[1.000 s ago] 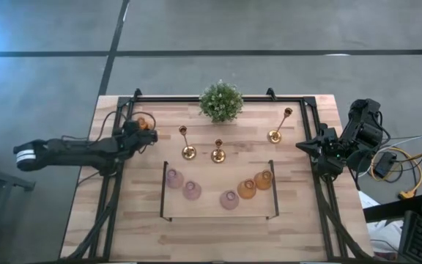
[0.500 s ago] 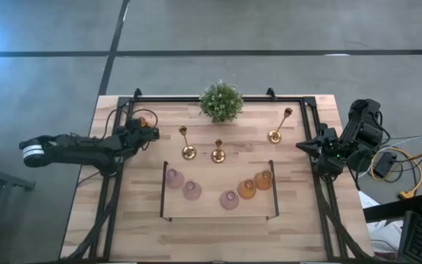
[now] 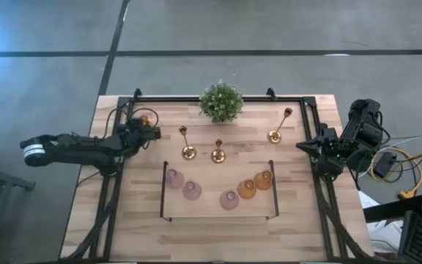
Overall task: Pick & Place candle stick holders
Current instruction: Put the yellow candle holder on the shelf
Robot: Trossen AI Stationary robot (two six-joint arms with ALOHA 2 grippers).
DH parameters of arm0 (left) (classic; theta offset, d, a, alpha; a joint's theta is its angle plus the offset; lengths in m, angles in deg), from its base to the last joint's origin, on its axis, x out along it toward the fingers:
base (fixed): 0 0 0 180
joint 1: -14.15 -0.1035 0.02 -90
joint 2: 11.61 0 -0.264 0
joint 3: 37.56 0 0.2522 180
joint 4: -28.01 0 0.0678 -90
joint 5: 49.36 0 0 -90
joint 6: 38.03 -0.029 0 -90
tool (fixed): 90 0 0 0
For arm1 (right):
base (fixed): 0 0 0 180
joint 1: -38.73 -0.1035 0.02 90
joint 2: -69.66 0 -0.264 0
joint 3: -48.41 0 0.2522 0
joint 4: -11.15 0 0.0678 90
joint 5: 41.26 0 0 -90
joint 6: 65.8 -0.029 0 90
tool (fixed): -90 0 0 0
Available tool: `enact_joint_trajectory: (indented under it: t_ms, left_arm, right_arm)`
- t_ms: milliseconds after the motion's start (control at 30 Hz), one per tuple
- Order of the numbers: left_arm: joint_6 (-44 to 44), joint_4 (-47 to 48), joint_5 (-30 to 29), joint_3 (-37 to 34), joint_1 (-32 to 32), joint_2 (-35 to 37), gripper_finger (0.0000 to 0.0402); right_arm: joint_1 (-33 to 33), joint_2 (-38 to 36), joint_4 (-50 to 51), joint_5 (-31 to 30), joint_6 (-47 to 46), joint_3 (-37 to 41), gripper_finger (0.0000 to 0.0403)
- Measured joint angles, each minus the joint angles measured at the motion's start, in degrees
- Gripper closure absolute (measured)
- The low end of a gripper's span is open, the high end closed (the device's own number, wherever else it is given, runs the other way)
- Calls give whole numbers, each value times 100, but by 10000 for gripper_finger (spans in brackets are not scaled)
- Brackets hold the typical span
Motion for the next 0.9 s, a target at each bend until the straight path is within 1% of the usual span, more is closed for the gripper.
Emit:
enact_joint_trajectory:
  t_ms: [200, 367, 667, 900]
  left_arm:
    - [0, -7, 176, 0, 1, 39, 300]
    - [5, 19, 552, 30, 10, 204, 300]
    - [-4, 76, 1011, 48, 70, 529, 300]
    - [-124, 74, 1602, 44, 204, 732, 300]
  right_arm:
    - [0, 0, 1, 0, 0, 0, 394]
    - [0, 0, 0, 0, 0, 0, 394]
    - [0, 0, 1, 0, 0, 0, 394]
    - [0, 0, 0, 0, 0, 0, 394]
